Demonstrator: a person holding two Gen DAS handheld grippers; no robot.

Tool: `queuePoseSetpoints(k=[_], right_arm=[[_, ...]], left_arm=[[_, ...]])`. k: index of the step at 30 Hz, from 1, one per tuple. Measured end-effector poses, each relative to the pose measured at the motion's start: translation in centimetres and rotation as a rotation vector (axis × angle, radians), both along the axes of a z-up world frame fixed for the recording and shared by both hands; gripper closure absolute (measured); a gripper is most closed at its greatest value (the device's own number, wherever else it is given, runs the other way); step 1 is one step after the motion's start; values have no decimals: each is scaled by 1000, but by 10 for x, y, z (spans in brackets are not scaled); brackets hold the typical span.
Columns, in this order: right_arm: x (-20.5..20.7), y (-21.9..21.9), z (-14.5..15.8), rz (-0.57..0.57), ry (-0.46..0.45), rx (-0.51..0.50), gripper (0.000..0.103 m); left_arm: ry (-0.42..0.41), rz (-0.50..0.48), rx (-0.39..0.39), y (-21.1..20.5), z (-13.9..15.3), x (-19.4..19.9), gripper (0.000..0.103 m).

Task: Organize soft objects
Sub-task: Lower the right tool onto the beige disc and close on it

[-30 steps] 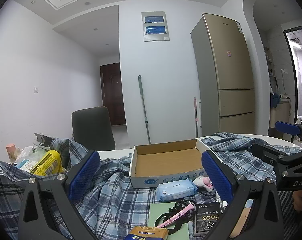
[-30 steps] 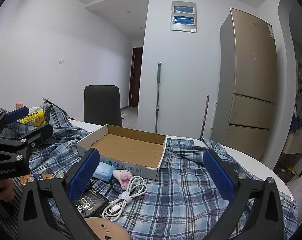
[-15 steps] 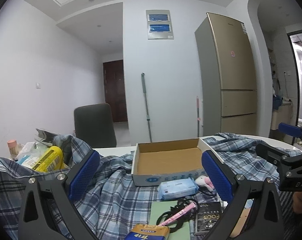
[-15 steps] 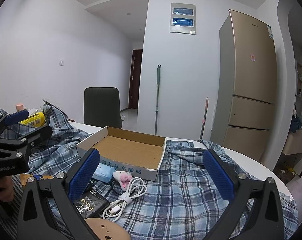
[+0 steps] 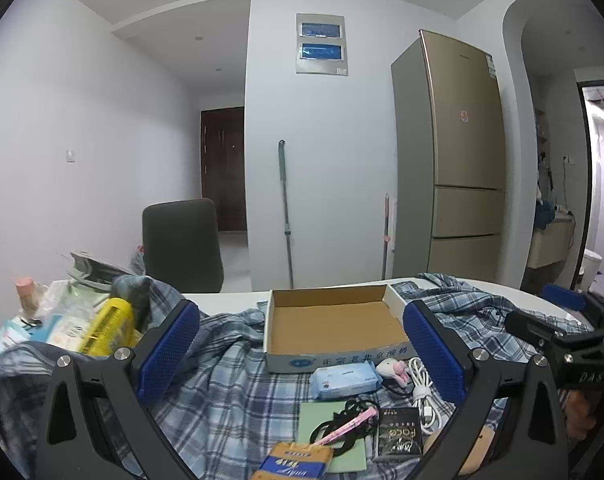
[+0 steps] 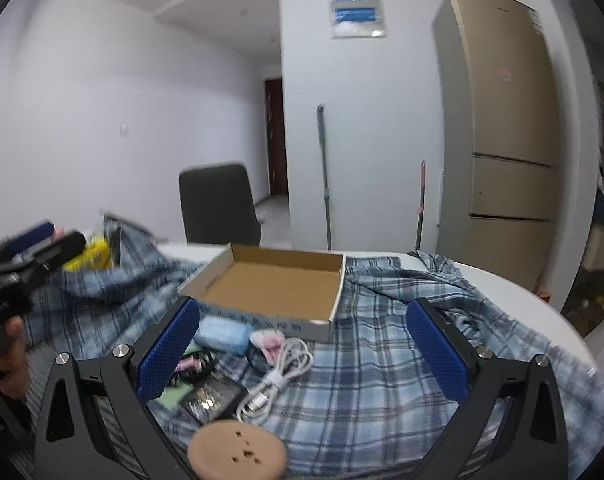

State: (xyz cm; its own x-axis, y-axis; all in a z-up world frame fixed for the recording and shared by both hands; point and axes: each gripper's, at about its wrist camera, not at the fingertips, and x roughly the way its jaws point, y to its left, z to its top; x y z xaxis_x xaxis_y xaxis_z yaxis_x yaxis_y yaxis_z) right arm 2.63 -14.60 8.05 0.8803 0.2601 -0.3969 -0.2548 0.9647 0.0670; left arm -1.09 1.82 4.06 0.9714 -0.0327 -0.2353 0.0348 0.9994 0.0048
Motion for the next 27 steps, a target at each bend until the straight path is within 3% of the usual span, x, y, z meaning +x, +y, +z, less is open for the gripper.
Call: queuePoseSetpoints(k=[3,10,16,21,24,27], right_arm=[[-7,2,4,0,21,-44,0],[-19,8,-17,54,170,30,0],[-31,27,-37,129,224,35,0],[-20,39,-54,153,280,6,2],[-12,41,-68,163,344,-4,5],[-5,44,-78,169,398,-15,5]], left_arm=[[34,6,-15,4,5,-12,0],[118,5,-97,11,-12,-36,0],[107,1,-59,1,-29,-52,0],[125,-11,-28,-2,-40,-43,0],[152,-40,-33,-1,-49,-37,9],[184,-41,-56,3,-53,-31,9]])
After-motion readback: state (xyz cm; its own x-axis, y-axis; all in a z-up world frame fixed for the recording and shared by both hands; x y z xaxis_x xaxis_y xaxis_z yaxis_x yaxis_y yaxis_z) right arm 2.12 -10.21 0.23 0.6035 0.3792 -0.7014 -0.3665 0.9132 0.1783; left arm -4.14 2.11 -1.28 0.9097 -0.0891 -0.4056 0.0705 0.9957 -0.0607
